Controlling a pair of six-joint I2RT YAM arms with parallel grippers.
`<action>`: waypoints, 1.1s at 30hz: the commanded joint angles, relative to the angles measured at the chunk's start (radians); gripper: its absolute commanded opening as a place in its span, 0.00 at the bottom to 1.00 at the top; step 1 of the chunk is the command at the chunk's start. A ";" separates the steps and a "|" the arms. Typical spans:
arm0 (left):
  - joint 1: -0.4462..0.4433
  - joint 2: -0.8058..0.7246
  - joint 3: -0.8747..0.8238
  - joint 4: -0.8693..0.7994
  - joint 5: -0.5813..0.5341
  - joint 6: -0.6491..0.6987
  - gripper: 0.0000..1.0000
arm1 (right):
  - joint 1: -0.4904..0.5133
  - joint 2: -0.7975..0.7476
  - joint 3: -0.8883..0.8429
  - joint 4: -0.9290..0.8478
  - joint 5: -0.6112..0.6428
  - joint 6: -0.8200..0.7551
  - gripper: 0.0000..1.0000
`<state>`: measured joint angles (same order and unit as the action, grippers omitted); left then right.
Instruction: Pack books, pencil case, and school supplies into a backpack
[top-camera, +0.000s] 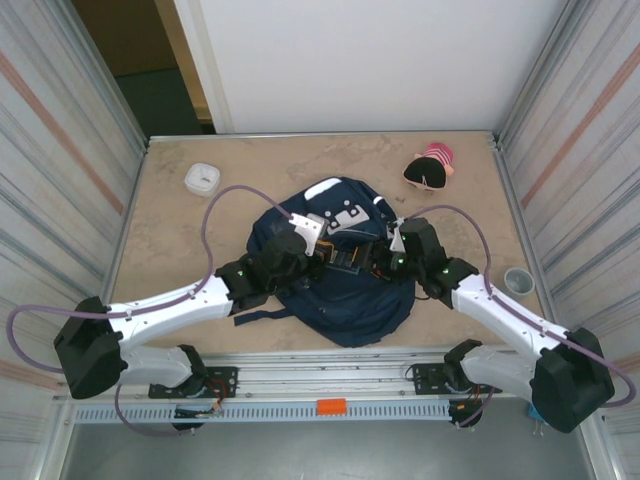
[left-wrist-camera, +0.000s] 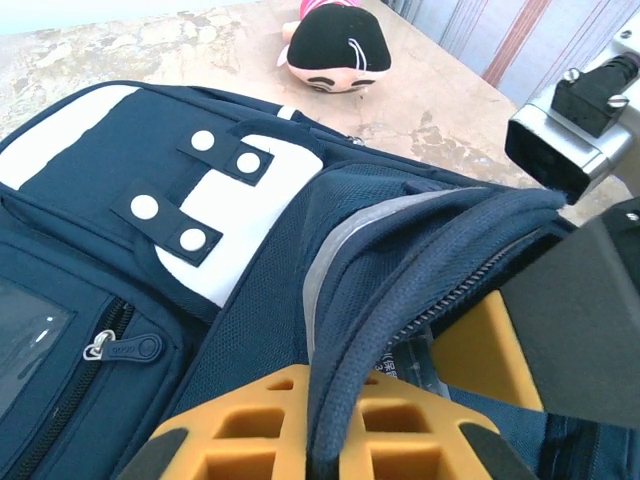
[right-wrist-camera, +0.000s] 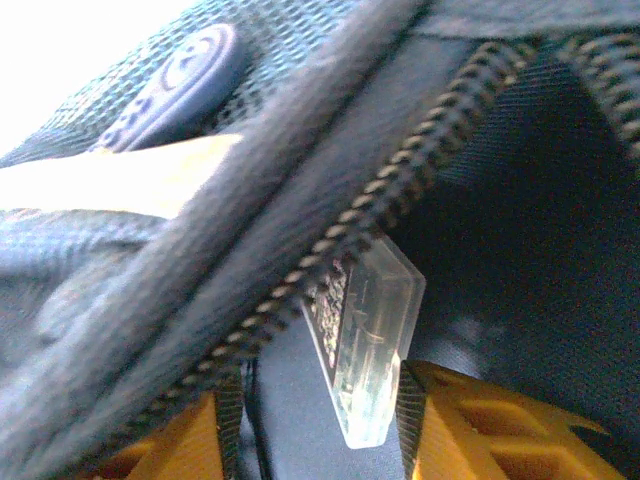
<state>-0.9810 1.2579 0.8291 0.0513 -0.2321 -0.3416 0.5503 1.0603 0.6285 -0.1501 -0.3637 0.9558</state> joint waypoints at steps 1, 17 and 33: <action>0.026 -0.027 0.003 0.069 -0.046 -0.011 0.00 | -0.006 -0.057 -0.006 -0.064 0.020 -0.065 0.49; 0.030 0.056 0.009 0.067 -0.037 -0.023 0.00 | -0.032 -0.089 0.080 -0.024 -0.230 -0.194 0.46; 0.028 0.006 -0.114 0.004 0.263 -0.003 0.85 | -0.066 -0.180 0.223 -0.362 0.011 -0.561 0.54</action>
<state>-0.9611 1.3201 0.7414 0.0715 -0.0166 -0.3222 0.4725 0.8661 0.8013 -0.4335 -0.4370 0.5369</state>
